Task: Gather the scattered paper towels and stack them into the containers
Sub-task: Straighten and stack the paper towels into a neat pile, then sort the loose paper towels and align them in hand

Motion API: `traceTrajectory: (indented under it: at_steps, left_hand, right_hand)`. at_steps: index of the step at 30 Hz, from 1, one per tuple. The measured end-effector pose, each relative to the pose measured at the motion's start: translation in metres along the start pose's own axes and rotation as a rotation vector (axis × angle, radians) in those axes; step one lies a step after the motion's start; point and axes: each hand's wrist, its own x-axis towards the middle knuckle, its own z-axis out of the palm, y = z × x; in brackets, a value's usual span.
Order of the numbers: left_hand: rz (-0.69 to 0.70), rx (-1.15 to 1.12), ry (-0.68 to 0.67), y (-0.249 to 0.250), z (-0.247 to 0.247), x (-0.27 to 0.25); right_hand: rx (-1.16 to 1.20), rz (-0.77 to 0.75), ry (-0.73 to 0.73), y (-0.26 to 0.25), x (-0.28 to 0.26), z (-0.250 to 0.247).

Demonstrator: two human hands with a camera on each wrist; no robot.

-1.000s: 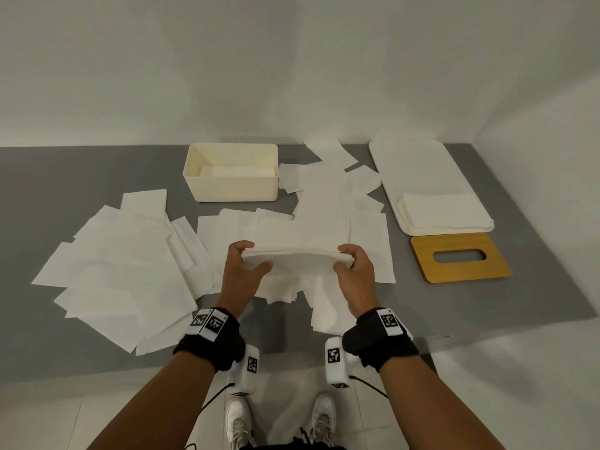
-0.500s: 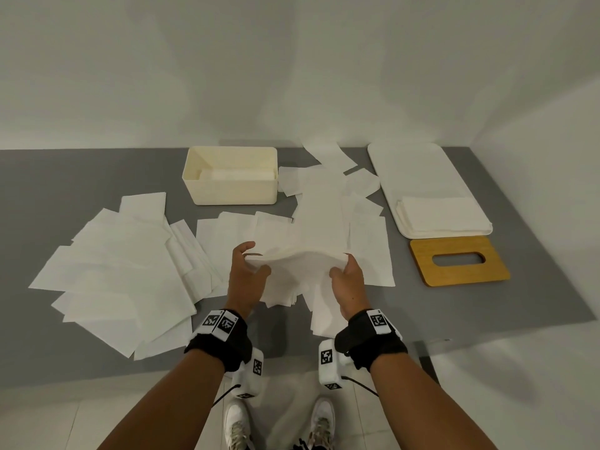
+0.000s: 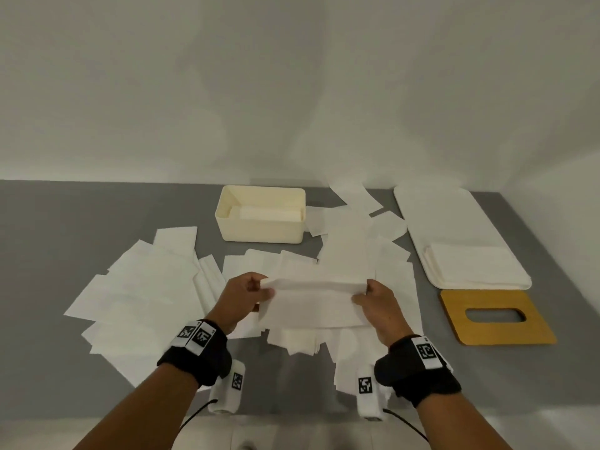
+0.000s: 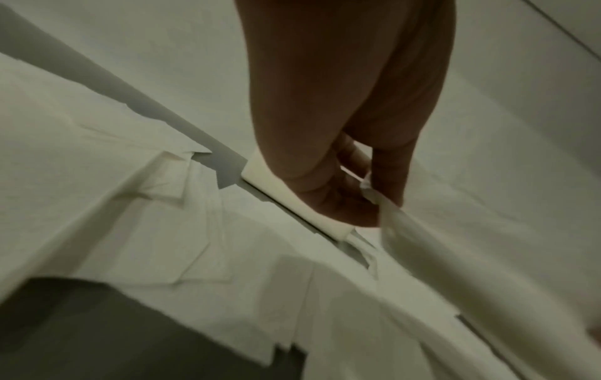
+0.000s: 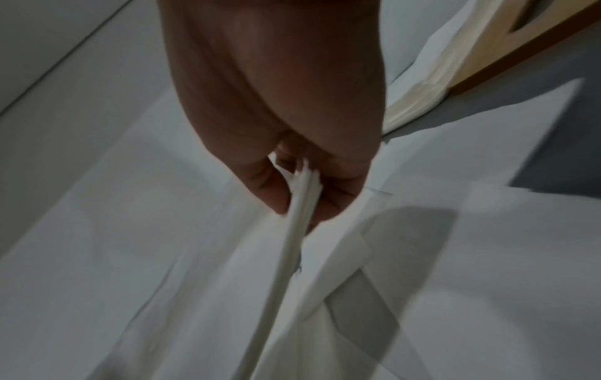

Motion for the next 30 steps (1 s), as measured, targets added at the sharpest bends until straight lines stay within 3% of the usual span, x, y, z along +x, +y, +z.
traceTrajectory:
  at_steps: [5,9,13,17,22,30]
  left_hand:
    - [-0.045,-0.061,0.163,0.017,-0.016,0.019]
    - [0.09,0.221,0.347,0.044,-0.039,0.047]
    - [0.189,0.246,0.447,0.087,-0.067,0.092]
    - [0.241,0.321,0.541,0.117,-0.083,0.144]
    - [0.271,0.629,0.484,0.112,-0.087,0.196]
    - [0.25,0.999,0.363,0.091,-0.07,0.222]
  right_hand:
    - [-0.061,-0.014,0.003,-0.032,0.026,0.02]
    - [-0.141,-0.153,-0.03,-0.086,0.05,0.04]
    - [-0.152,-0.266,0.016,-0.139,0.086,0.065]
    - [-0.164,-0.274,0.091,-0.175,0.125,0.094]
    - [-0.402,-0.21,0.175,-0.181,0.149,0.12]
    - [-0.752,-0.352,0.151,-0.163,0.16,0.136]
